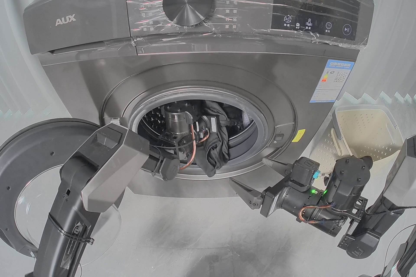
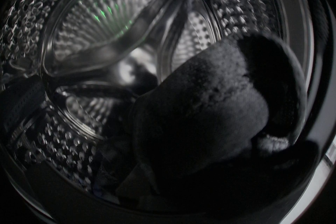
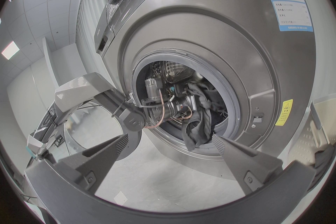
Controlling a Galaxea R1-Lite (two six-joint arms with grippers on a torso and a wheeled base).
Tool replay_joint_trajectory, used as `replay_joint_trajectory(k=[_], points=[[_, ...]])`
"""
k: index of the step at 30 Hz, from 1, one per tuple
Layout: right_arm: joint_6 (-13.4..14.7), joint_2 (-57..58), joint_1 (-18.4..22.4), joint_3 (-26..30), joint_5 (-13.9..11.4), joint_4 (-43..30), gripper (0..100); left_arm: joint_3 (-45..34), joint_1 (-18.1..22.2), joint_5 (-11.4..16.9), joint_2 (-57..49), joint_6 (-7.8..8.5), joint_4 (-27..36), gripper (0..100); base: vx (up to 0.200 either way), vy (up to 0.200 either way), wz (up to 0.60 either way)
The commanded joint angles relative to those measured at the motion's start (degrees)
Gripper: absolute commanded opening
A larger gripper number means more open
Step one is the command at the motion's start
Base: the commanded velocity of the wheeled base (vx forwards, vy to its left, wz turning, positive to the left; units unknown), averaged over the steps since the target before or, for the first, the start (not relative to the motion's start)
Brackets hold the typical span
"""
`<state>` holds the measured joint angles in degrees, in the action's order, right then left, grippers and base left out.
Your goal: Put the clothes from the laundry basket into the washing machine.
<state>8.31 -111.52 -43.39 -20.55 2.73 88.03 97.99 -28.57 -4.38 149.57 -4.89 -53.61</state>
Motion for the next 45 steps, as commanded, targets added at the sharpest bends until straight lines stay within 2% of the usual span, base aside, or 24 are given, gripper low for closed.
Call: replay_joint_trajectory(k=[1,4,8,9,14,18,23,38,39,45], points=[[-0.1,0.1,0.0,-0.3,0.0,0.0,100,11.0,2.9,-2.3,3.0,-0.30,1.2,0,0.000,0.000,0.00],[0.0,0.1,0.0,-0.3,0.0,0.0,100,14.2,3.5,-3.2,4.0,-0.30,2.6,0,0.000,0.000,0.00],[0.0,0.1,0.1,-0.2,0.0,0.0,100,12.1,3.4,-3.3,3.9,-1.18,2.4,0,0.000,0.000,0.00],[0.0,0.1,0.1,-0.2,0.0,0.0,100,11.1,3.2,-3.3,3.7,-1.35,2.2,100,0.000,0.000,0.00],[0.0,0.0,0.0,-0.2,0.0,0.0,100,4.2,2.1,-3.1,1.6,-1.35,1.7,100,0.000,0.000,0.00],[0.0,-0.1,0.0,-0.2,0.0,0.0,100,-4.6,1.1,-1.2,-1.9,-1.18,1.9,100,0.000,0.000,0.00],[0.0,-0.1,0.0,-0.2,0.1,0.0,100,-9.4,0.0,0.5,-3.1,-1.00,1.6,100,0.000,0.000,0.00],[0.0,-0.2,0.0,-0.4,0.0,0.0,100,-9.5,-0.3,1.2,1.4,0.49,1.8,100,0.000,0.000,0.00],[0.0,-0.2,0.0,-0.4,0.0,0.0,100,-9.3,-0.3,1.2,1.9,0.49,2.2,0,0.000,0.000,0.00],[0.0,-0.2,-0.1,-0.7,0.0,0.0,100,-5.6,-0.3,1.0,2.6,-0.03,2.6,0,0.000,0.000,0.00]])
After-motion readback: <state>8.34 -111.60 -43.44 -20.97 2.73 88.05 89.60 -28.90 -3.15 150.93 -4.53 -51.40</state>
